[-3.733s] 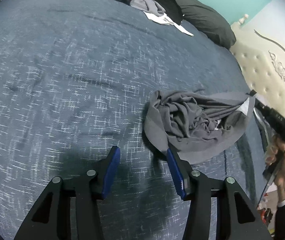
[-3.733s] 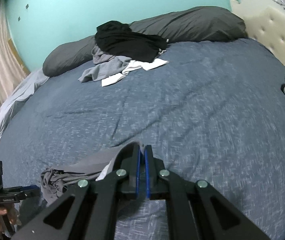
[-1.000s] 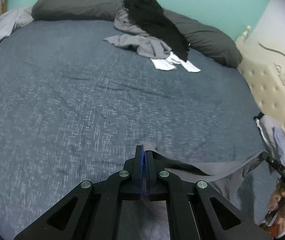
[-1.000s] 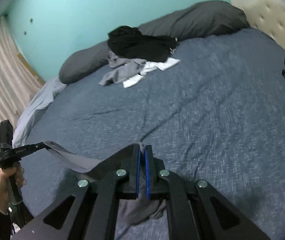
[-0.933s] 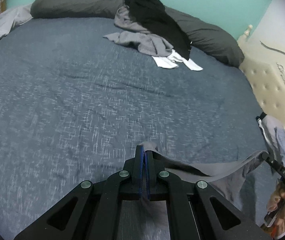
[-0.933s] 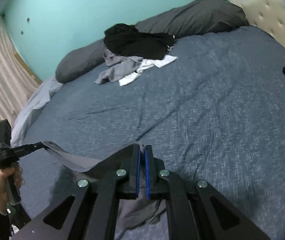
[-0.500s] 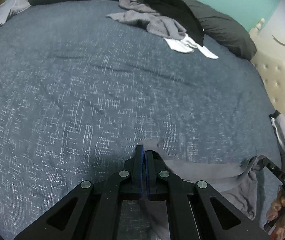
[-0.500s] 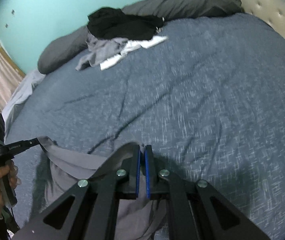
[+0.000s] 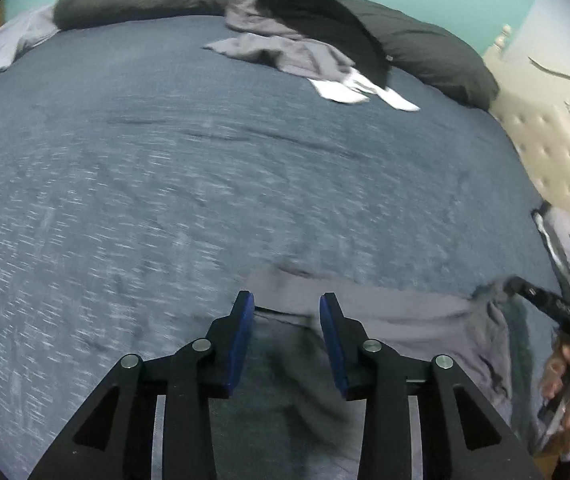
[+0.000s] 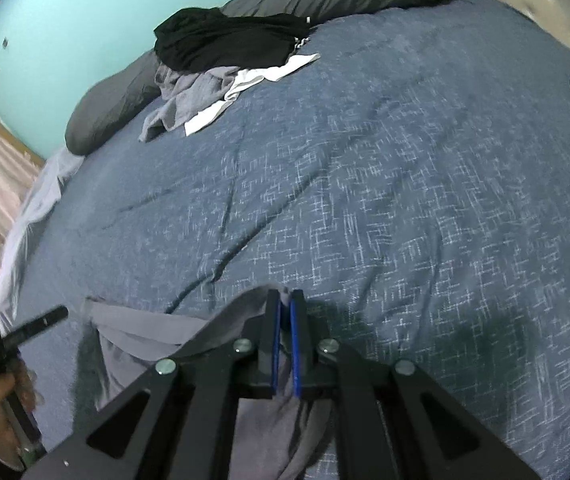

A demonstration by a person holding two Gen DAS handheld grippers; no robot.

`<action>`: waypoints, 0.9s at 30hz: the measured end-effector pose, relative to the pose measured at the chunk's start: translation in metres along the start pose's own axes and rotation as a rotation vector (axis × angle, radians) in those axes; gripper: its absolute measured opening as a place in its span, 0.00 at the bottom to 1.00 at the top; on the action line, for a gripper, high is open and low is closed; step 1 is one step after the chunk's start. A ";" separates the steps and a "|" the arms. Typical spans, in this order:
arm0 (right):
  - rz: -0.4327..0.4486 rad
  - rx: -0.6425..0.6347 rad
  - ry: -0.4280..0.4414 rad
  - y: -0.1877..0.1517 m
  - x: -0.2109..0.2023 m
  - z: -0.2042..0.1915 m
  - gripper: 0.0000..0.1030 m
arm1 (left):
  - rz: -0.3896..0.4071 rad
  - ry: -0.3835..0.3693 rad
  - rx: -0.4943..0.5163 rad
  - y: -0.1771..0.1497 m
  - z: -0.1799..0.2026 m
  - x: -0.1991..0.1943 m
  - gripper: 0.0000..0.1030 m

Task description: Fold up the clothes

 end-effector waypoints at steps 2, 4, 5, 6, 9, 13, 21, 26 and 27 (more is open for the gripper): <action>0.002 0.015 0.002 0.000 -0.001 0.002 0.04 | -0.032 -0.028 0.043 -0.008 0.020 0.008 0.36; 0.004 0.028 0.008 -0.002 -0.003 0.004 0.04 | -0.053 -0.035 0.073 -0.014 0.034 0.017 0.36; 0.003 0.033 0.012 -0.004 -0.004 0.004 0.04 | -0.063 -0.041 0.079 -0.016 0.040 0.021 0.36; 0.005 0.042 0.019 -0.006 -0.005 0.005 0.04 | -0.073 -0.046 0.086 -0.019 0.046 0.025 0.36; 0.016 0.071 0.039 -0.011 -0.010 0.007 0.04 | -0.088 -0.046 0.100 -0.023 0.059 0.039 0.36; 0.045 0.095 0.072 -0.016 -0.019 0.006 0.04 | -0.097 -0.047 0.128 -0.024 0.073 0.049 0.36; 0.073 0.118 0.114 -0.026 -0.021 0.009 0.04 | -0.098 -0.048 0.181 -0.029 0.090 0.059 0.36; 0.062 0.149 0.131 -0.029 -0.014 0.016 0.04 | -0.098 -0.064 0.237 -0.035 0.109 0.062 0.37; 0.064 0.151 0.133 -0.028 -0.014 0.016 0.04 | -0.098 -0.070 0.244 -0.035 0.114 0.063 0.38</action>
Point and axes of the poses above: each gripper's, at about its wrist camera, not at the fingertips, and x roughly the way its jaws point, z to its right, y to its top, the point moved 6 cm from there along x, roughly the way its jaws point, and after that the axes turned 4 degrees about -y, right-handed, at the moved point
